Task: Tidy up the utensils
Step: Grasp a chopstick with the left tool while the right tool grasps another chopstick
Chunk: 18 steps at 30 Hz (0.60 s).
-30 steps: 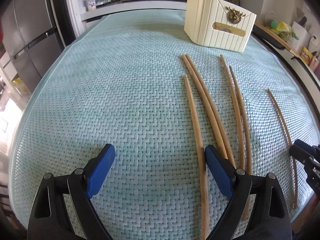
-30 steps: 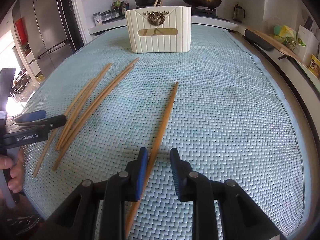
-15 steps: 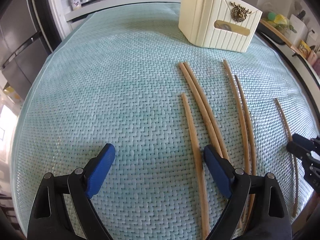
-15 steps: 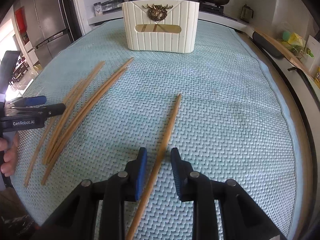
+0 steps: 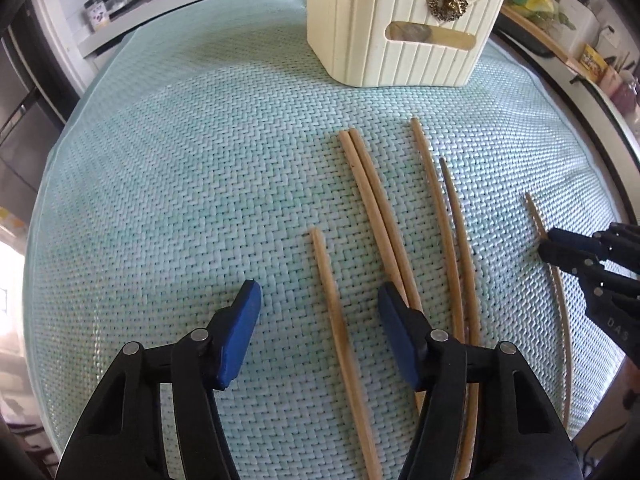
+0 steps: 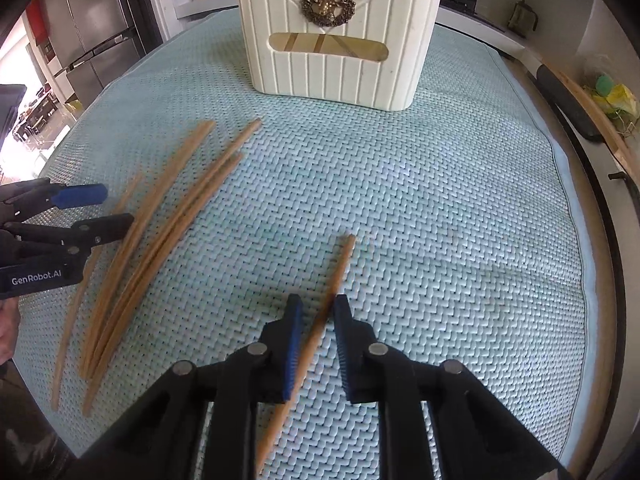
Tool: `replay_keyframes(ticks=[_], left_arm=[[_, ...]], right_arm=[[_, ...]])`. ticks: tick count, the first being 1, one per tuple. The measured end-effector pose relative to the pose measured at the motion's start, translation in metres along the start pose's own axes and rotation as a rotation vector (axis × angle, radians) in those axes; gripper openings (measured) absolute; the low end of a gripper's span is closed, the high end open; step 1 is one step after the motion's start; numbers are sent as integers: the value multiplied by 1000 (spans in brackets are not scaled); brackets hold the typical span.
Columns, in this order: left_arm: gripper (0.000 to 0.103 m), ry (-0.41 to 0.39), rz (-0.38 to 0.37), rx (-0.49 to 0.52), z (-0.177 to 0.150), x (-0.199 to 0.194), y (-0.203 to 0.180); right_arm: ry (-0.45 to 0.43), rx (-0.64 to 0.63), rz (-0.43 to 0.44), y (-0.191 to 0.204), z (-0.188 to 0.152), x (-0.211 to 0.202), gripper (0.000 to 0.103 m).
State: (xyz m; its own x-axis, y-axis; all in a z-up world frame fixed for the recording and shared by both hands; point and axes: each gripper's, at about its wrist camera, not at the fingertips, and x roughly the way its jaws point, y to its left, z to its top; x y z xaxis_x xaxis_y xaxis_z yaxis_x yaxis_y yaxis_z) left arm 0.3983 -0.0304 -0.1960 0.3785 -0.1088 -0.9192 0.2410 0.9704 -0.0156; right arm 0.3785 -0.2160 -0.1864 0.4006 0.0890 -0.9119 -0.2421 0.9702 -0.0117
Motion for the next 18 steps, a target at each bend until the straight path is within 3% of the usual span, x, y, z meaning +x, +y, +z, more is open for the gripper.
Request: replay_keyframes(ticks=[1, 3, 4, 5, 12, 18], left_arm=[[54, 0, -3, 3, -1, -1, 0], [26, -3, -7, 7, 3, -2, 0], [21, -2, -12, 2, 4, -2, 1], [7, -2, -26, -7, 4, -2, 3], [4, -43, -95, -71, 1, -5, 18], [4, -148, -164, -110, -4, -44, 31]], right_arm=[[2, 4, 6, -1, 1, 1, 10], [-5, 6, 12, -2, 2, 2, 9], [-9, 8, 18, -3, 2, 2, 8], [-15, 15, 31, -4, 1, 2, 8], [-88, 106, 134, -24, -1, -8, 6], [-206, 152, 216, -39, -4, -44, 6]])
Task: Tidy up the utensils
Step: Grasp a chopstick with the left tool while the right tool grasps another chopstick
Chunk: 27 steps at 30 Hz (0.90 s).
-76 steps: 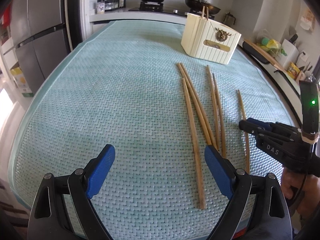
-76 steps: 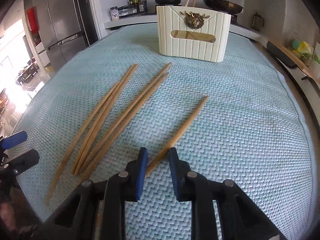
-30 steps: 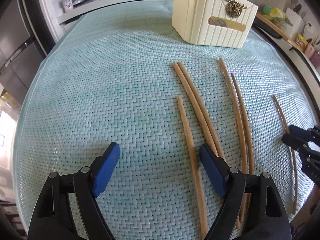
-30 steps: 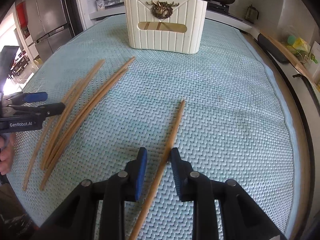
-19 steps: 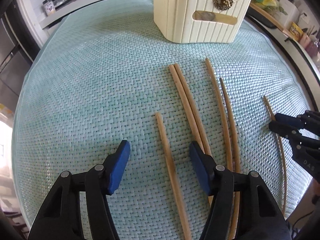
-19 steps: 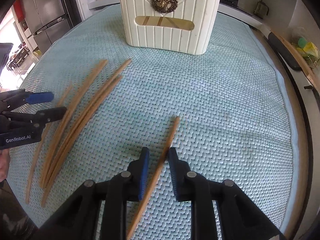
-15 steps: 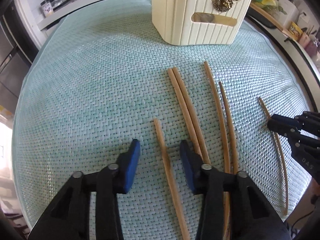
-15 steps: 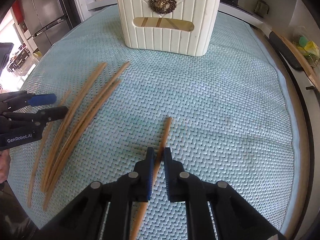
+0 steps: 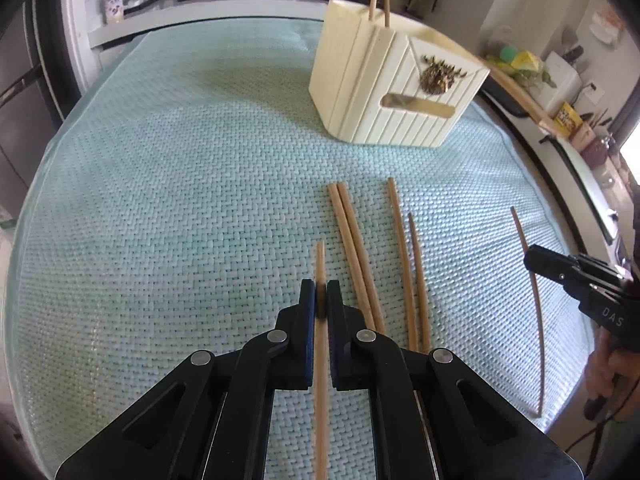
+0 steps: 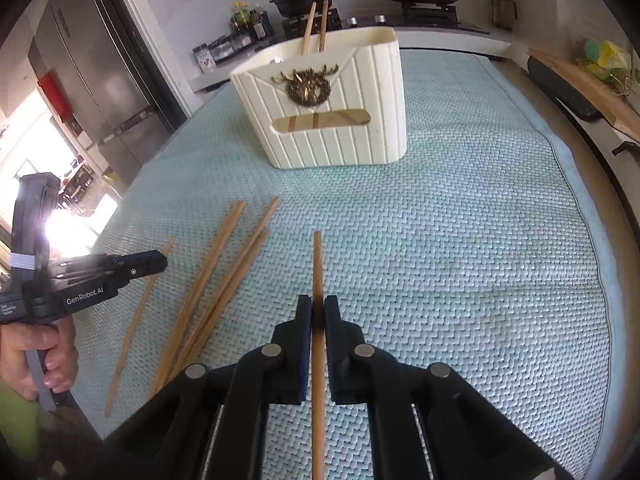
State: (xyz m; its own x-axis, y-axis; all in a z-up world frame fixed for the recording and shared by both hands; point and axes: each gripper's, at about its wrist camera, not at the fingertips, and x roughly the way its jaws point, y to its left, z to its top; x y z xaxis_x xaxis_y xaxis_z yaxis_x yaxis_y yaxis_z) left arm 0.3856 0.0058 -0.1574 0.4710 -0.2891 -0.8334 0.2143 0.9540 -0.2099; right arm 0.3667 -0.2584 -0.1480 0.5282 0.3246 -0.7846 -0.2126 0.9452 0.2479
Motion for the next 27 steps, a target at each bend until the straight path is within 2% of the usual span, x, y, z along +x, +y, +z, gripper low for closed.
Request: replay_keyframes(ticks=[7, 12, 20, 27], left_arm=[[4, -165, -64, 9, 8, -78, -7], [4, -274, -88, 19, 6, -123, -12], [3, -396, -81, 37, 1, -156, -23], [3, -447, -74, 46, 1, -167, -29]], right_arm=[[-157, 11, 83, 6, 16, -61, 7], [-261, -20, 109, 19, 16, -100, 6], [-376, -90, 79, 39, 6, -133, 6], [-423, -120, 40, 49, 8, -146, 6]])
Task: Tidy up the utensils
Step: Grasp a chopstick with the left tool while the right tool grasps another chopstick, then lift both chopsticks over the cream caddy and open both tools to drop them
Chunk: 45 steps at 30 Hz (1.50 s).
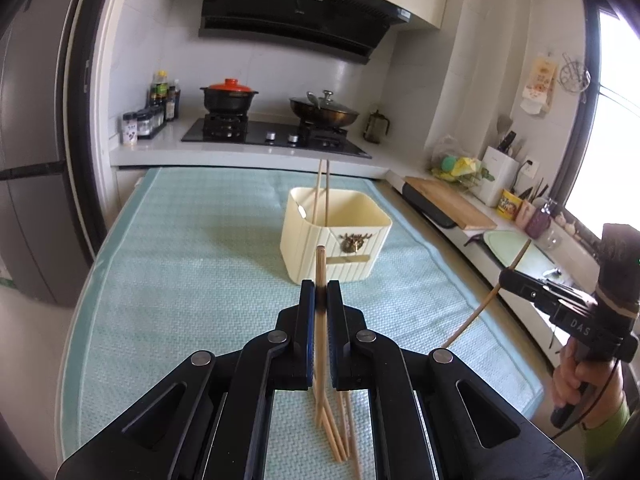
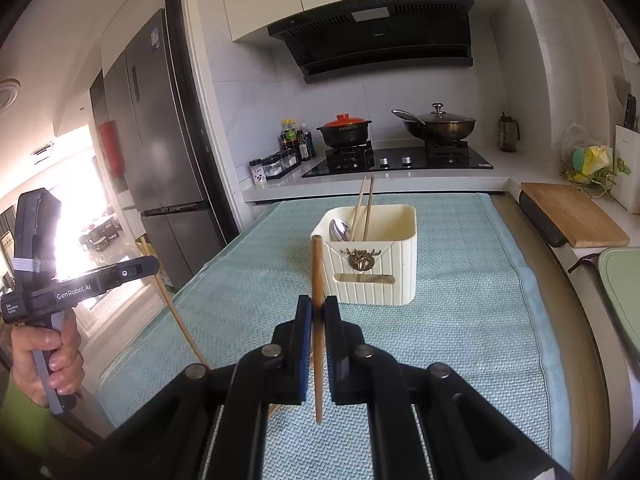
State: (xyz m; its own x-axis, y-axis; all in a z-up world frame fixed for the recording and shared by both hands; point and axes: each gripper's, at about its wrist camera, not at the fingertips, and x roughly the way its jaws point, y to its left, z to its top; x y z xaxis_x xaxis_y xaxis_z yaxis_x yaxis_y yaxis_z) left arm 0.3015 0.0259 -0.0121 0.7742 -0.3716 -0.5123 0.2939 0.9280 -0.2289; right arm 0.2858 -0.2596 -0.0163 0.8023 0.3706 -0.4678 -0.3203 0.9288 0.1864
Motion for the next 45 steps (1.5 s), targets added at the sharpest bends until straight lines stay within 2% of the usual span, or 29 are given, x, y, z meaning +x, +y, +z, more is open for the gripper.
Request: replay_keyframes(ticks=[8, 13, 20, 27, 33, 36, 39, 45], left_arm=[[3, -55, -13, -11, 17, -7, -1], [3, -94, -18, 1, 39, -7, -4], [3, -138, -42, 2, 88, 1, -5], [3, -178, -39, -12, 151, 35, -10], [3, -238, 28, 40, 192, 74, -26], [3, -211, 42, 41, 203, 107, -29], [3, -164, 55, 41, 202, 144, -31], [3, -33, 68, 39, 183, 207, -30]], right_arm=[[-55, -41, -25, 7, 19, -10, 6], [-82, -65, -38, 10, 34, -12, 6], [-127, -112, -63, 11, 67, -13, 6], [-195, -150, -89, 9, 124, 3, 6], [-239, -157, -109, -2, 171, 35, 6], [-220, -137, -120, -13, 184, 66, 6], [-163, -113, -118, -28, 185, 107, 6], [84, -56, -87, -56, 166, 198, 6]])
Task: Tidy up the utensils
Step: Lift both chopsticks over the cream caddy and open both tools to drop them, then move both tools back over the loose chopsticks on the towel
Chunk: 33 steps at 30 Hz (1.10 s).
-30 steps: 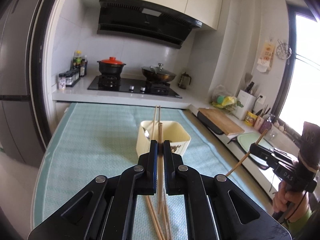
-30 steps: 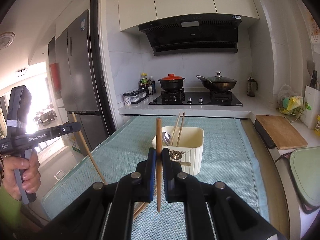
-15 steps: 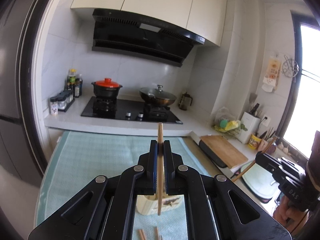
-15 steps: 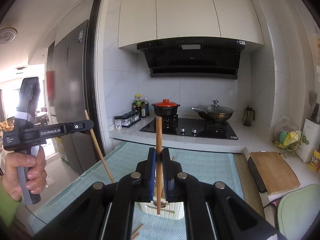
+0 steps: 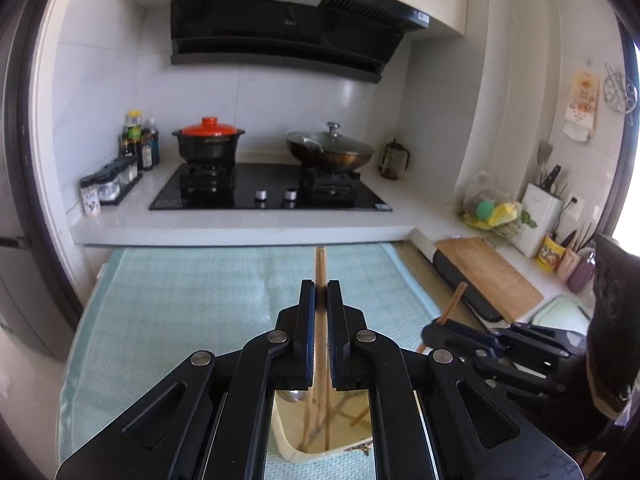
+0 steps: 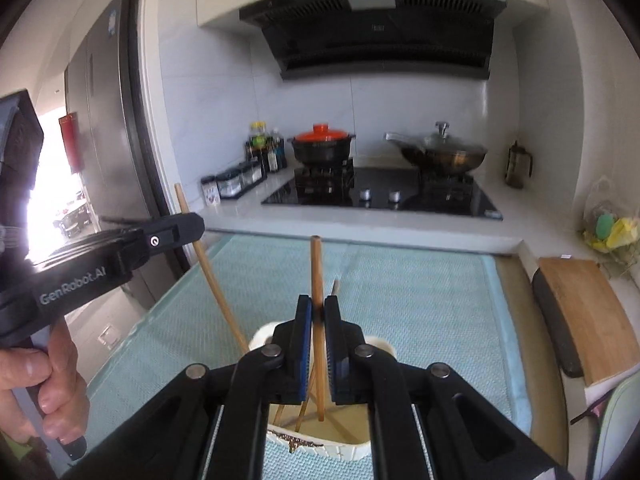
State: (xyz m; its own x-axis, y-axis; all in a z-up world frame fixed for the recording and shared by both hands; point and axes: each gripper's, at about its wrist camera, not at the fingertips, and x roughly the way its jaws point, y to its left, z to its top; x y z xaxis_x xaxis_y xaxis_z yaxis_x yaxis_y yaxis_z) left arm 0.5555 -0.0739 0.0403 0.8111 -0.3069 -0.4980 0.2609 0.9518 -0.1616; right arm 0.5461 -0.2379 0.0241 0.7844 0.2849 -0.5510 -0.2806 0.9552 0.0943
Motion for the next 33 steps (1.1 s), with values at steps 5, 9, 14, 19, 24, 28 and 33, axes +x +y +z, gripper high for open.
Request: replay_keyframes(ticks=[5, 9, 14, 19, 24, 28, 33], left_arm=[[4, 109, 0, -20, -15, 38, -1], [28, 175, 28, -15, -19, 52, -1], [68, 106, 50, 32, -13, 9, 2], [83, 102, 104, 146, -27, -62, 10], [88, 174, 142, 197, -81, -135, 24], [89, 219, 97, 89, -136, -182, 43], [89, 166, 92, -53, -199, -222, 54]], right_arm=[[117, 75, 4, -16, -12, 48, 7], [117, 121, -6, -24, -8, 54, 33], [18, 94, -35, -22, 7, 10, 39], [-62, -17, -58, 0, -2, -55, 47], [-71, -104, -46, 23, -52, -113, 49], [-81, -126, -71, 36, -103, -147, 49], [-126, -103, -130, 56, -170, -183, 49]])
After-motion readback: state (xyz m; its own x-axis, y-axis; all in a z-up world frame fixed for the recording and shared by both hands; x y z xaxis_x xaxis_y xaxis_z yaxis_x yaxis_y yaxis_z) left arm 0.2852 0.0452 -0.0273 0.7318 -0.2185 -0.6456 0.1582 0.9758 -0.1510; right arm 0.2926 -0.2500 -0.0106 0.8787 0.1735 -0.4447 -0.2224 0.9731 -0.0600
